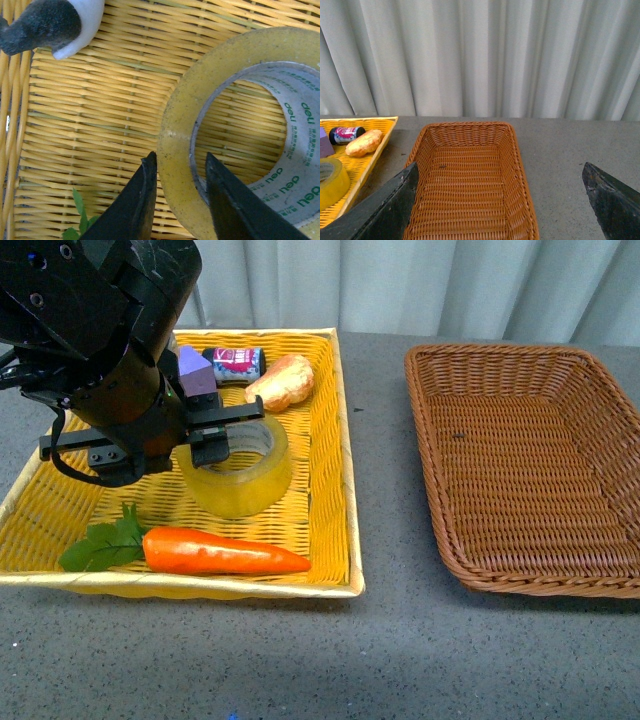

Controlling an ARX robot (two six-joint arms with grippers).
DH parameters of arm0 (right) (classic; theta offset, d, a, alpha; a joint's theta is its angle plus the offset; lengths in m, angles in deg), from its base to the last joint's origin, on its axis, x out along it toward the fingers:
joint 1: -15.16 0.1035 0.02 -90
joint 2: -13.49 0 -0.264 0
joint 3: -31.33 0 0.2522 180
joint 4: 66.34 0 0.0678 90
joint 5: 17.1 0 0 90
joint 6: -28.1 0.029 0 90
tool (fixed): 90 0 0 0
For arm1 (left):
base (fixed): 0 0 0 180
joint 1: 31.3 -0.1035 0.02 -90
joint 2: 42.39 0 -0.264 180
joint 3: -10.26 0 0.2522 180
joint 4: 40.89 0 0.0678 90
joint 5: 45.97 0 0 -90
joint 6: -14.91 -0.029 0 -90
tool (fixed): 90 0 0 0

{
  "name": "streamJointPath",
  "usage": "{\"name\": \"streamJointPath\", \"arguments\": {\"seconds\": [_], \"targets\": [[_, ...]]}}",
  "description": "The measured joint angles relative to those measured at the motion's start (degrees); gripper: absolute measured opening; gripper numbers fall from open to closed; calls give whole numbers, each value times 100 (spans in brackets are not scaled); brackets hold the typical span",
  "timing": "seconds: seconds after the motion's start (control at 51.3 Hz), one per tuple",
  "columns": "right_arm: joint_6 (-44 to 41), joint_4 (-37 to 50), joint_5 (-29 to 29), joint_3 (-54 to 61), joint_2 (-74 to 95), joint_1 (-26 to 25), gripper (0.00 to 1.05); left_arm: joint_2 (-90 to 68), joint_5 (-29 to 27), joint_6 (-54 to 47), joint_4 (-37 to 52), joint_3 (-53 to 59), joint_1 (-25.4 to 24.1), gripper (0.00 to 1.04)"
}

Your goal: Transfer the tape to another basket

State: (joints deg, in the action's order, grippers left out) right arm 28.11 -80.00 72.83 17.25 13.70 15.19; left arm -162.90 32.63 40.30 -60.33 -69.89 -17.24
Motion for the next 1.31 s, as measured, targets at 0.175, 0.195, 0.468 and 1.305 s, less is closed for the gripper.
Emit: {"name": "streamJointPath", "arguments": {"seconds": [0.175, 0.195, 0.468, 1.305], "targets": [[0, 0, 0, 0, 0, 0, 96, -13, 37, -26, -39, -76, 20, 15], [0, 0, 0, 0, 0, 0, 96, -13, 44, -33, -39, -76, 20, 15], [0, 0, 2, 0, 0, 0, 96, 275, 173, -629, 260, -83, 4, 15], [0, 0, 0, 0, 0, 0, 96, 597, 2990, -6439, -85, -1818, 1040, 15]]}}
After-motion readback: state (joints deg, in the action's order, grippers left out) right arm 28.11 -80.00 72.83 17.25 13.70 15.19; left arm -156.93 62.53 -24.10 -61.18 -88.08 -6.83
